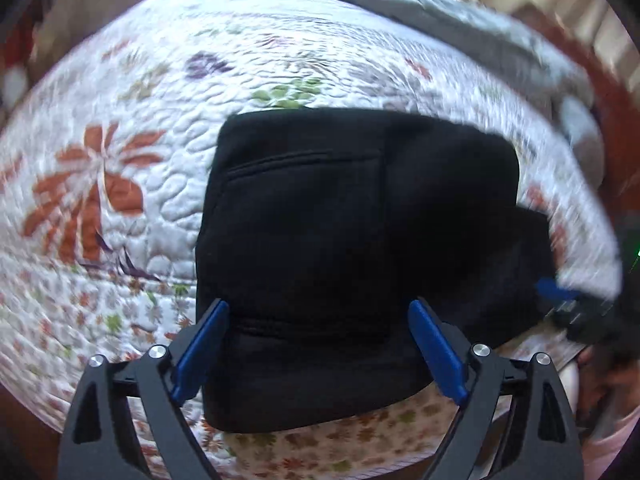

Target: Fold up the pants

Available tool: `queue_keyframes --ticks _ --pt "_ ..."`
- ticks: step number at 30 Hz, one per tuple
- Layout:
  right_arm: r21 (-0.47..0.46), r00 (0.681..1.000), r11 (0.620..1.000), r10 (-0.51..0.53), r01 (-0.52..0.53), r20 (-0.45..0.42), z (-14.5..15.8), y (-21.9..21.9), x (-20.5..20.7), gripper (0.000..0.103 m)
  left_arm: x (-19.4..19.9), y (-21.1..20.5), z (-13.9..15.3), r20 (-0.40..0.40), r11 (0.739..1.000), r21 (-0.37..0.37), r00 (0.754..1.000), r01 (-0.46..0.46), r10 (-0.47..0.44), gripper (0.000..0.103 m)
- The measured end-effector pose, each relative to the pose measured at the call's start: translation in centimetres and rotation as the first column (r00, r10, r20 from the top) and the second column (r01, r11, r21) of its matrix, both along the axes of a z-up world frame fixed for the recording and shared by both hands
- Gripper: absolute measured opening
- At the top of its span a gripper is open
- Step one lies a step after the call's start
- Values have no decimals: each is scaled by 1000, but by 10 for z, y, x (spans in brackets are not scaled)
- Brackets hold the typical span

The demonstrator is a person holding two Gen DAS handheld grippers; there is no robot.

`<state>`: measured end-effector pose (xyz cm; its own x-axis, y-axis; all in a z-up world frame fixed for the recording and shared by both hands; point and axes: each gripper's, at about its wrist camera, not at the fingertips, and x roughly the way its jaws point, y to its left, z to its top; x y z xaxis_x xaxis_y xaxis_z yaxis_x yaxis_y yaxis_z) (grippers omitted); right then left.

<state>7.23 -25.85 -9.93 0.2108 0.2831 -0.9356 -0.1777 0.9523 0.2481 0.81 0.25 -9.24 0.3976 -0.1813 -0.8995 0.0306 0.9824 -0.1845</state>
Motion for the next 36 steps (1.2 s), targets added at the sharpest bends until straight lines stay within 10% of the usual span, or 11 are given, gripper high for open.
queue_keyframes --ticks 8,17,26,36 --pt "133 995 986 94 -99 42 45 43 13 89 -4 38 31 19 990 -83 994 -110 112 91" --pt "77 987 990 124 -116 -99 0 76 37 88 10 59 5 -75 985 -60 985 -163 158 91" --pt "220 977 959 199 -177 -83 -3 87 36 22 12 68 0 -88 979 -60 978 -195 190 91" --pt "397 988 905 142 -155 60 68 15 23 16 11 70 9 -84 967 -115 972 -227 218 91"
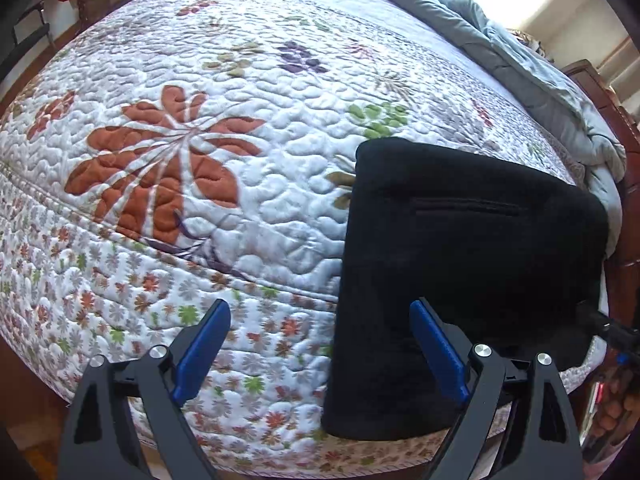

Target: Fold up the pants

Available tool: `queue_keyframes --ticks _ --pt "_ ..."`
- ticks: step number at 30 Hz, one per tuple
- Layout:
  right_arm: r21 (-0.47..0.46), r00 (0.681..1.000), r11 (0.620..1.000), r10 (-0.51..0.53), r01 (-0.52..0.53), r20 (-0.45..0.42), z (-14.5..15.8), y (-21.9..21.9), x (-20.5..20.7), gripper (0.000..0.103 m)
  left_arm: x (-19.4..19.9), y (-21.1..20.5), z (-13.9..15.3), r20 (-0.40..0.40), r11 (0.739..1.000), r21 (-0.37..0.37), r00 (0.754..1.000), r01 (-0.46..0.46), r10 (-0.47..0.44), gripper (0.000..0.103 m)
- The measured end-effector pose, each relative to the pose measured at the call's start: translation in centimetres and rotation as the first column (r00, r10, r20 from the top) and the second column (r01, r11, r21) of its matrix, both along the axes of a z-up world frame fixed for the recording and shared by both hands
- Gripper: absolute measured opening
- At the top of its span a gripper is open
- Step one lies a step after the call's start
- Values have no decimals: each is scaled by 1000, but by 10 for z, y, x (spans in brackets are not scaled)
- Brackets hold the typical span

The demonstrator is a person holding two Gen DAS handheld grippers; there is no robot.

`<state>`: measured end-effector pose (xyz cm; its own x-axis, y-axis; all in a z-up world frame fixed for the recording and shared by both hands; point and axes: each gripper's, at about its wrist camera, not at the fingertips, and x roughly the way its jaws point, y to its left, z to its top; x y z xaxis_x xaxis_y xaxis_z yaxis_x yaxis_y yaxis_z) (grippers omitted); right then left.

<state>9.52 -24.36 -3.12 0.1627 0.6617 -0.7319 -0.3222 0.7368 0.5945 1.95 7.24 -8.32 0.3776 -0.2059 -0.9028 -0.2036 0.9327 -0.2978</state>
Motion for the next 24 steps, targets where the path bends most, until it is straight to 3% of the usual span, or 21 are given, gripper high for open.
queue_keyframes --ticks 8,12,16,19,24 --pt "-67 995 993 -100 101 13 14 -79 -7 16 10 -44 4 2 995 8 995 101 -101 91" --pt "-111 982 977 -187 183 -29 -4 -110 -6 15 17 -68 -1 -10 988 10 988 153 -153 91" --pt "-258 970 945 -230 202 -82 -49 -130 -2 10 23 -90 -13 -37 980 24 980 199 -198 91" --pt "-251 957 940 -265 230 -115 -74 -135 1 15 25 -101 -22 -43 976 41 976 213 -212 95" --pt "-277 972 940 -225 200 -63 -55 -126 1 25 32 -103 -15 -42 977 44 977 210 -209 95"
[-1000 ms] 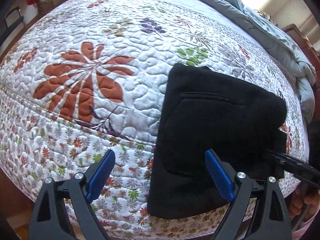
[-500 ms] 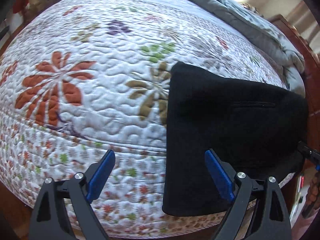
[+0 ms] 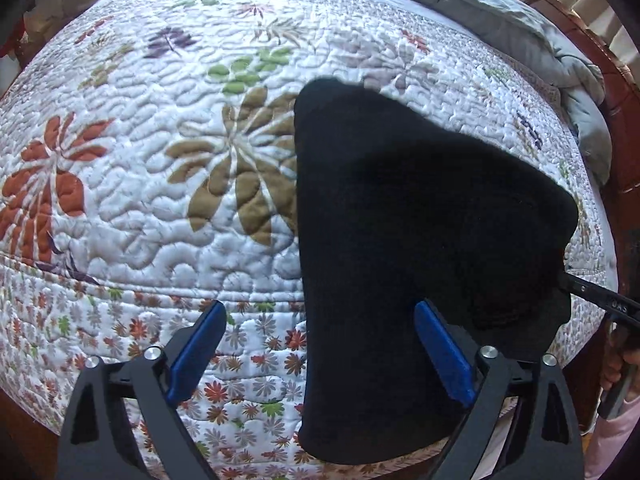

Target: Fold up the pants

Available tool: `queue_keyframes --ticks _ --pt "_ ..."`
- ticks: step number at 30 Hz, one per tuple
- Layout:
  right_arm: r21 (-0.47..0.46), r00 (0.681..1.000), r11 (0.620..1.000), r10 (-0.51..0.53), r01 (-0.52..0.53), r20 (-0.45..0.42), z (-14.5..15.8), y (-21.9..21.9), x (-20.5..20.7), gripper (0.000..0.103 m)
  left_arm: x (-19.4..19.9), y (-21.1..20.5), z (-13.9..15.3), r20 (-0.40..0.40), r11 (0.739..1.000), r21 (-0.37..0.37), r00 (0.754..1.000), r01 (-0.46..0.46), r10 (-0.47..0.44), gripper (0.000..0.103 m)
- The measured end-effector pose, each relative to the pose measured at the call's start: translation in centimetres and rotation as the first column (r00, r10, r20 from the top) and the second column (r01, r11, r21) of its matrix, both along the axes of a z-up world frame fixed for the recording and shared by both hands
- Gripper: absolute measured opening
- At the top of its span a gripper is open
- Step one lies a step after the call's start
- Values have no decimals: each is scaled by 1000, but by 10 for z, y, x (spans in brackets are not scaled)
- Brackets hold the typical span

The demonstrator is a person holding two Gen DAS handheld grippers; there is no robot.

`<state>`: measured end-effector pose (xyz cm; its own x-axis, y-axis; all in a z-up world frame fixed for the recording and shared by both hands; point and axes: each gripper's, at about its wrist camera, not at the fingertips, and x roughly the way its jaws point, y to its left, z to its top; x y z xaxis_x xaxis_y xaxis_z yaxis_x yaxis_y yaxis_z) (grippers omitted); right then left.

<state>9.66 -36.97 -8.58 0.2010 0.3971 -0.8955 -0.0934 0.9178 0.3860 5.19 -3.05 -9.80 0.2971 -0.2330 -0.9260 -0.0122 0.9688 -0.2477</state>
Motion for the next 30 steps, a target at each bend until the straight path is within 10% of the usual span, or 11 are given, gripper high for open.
queue_keyframes --ticks 6,11,17,30 --pt "-8 994 999 48 -47 101 42 12 21 60 23 -6 25 56 1000 16 998 2 -2 95" --pt "19 998 1000 16 -17 58 25 15 60 67 51 -14 22 64 996 89 998 11 -16 95" --pt "169 998 985 20 -28 51 11 12 83 21 61 -15 11 58 995 97 998 18 -24 95" --pt "89 1000 996 -12 9 28 -15 6 90 24 57 -26 18 87 996 79 995 42 -48 95"
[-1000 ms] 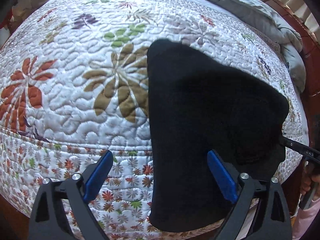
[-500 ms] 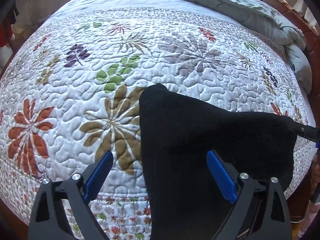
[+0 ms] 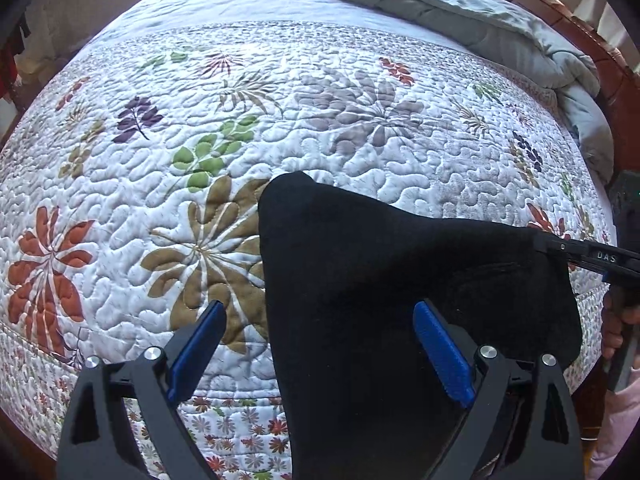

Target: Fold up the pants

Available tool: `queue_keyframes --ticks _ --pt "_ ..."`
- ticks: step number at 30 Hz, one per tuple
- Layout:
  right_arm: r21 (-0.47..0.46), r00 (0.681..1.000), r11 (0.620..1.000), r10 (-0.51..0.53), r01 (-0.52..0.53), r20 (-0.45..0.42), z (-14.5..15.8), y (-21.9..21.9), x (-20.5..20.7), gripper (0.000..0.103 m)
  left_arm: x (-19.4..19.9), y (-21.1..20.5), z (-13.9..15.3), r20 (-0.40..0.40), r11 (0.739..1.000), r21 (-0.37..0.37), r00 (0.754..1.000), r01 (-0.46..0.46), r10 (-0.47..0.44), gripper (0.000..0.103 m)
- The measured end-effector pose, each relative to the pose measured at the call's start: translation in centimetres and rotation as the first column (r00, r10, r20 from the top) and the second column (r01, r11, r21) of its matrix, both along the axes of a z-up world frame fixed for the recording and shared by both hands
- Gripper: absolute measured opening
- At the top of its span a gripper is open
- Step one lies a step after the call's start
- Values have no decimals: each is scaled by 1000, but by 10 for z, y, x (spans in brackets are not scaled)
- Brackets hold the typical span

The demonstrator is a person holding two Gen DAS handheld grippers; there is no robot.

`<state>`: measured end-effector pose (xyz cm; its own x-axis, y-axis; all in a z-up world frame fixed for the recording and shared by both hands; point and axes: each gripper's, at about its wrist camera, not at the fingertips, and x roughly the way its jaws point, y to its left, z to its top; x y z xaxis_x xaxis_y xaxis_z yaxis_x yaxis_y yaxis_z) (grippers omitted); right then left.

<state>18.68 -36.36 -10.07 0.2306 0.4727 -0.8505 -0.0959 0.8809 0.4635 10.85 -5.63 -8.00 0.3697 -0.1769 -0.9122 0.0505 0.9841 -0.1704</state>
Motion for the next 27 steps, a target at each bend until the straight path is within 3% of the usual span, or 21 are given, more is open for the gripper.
queue_keyframes --ticks 4,6,7,11,17,21,27 --pt "15 999 1000 17 -17 35 15 -6 -21 40 -4 0 6 9 1000 -7 1000 6 -6 95" --pt "21 999 1000 22 -23 29 19 -10 -33 53 -6 -1 9 15 1000 -10 1000 8 -8 95" --pt "17 999 999 34 -34 15 19 -11 -41 54 -7 -1 10 17 1000 -12 1000 11 -11 95" --pt "-4 996 996 86 -86 -26 14 -8 -68 55 -12 -3 12 22 1000 -4 1000 17 -17 95" --pt "78 988 987 146 -143 -43 7 -5 -97 51 -21 -4 15 20 1000 -3 1000 18 -18 95" --pt "134 981 973 192 -190 -1 16 -2 -103 42 -26 -7 18 22 1000 9 1000 21 -22 95" --pt "176 973 958 231 -227 1 12 6 -98 43 -33 -13 26 41 999 23 999 31 -32 95"
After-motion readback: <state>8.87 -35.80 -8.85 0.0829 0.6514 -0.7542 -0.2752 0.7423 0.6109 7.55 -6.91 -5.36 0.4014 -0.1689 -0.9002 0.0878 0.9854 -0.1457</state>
